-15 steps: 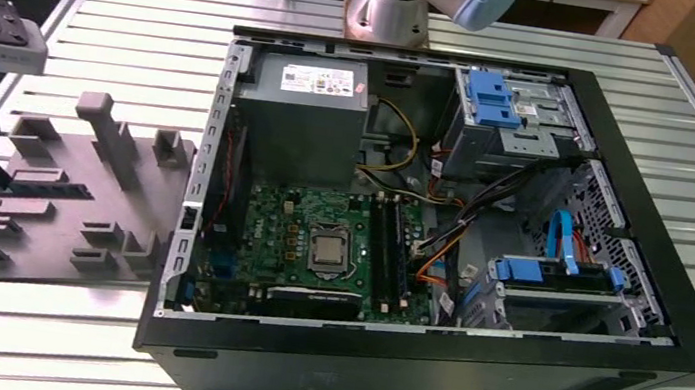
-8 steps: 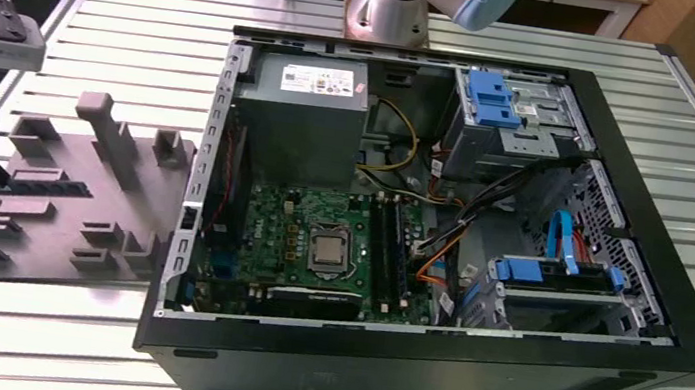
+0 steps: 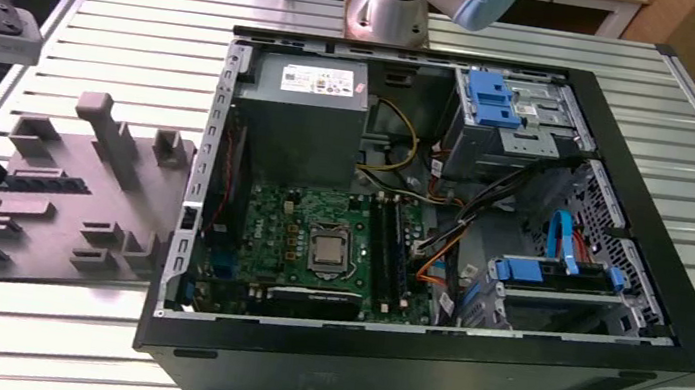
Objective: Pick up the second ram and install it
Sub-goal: 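Pick up the second ram and move it above second insertion slot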
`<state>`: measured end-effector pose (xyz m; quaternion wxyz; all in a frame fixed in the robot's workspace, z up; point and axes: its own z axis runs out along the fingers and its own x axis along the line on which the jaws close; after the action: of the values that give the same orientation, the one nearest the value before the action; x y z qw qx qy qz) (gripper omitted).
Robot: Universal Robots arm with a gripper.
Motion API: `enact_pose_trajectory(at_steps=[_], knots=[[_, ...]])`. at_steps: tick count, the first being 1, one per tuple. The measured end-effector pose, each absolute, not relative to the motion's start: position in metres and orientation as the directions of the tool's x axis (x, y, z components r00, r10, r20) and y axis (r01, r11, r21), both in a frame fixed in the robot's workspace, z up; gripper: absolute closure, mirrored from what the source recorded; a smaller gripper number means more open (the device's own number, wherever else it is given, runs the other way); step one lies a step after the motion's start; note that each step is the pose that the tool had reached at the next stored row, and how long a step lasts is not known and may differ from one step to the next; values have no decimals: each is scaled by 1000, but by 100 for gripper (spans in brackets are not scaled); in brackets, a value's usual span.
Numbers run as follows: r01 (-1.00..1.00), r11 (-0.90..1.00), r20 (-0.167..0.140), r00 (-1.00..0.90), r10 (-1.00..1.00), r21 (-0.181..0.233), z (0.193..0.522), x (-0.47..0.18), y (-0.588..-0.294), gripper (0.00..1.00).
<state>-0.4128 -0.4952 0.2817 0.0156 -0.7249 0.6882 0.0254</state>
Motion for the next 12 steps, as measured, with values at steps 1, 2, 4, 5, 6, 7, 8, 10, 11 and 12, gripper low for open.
enact_pose_trajectory(at_steps=[1,2,4,5,6,7,8,10,11,12], knots=[[-999,-52,-59,51,-997,12,282,-413,-495,89],[-999,-52,-59,51,-997,12,283,-413,-495,89],[-999,-52,-59,51,-997,12,284,-413,-495,89],[-999,-52,-60,51,-997,12,285,-413,-495,89],[-999,-52,-60,51,-997,12,285,-413,-495,89],[-999,-52,-60,51,-997,12,286,-413,-495,89],[-999,-52,-61,51,-997,12,286,-413,-495,89],[-999,-52,-61,51,-997,12,287,-413,-495,89],[-999,-52,-62,51,-997,12,288,-413,-495,89],[-999,-52,-62,51,-997,12,288,-413,-495,89]])
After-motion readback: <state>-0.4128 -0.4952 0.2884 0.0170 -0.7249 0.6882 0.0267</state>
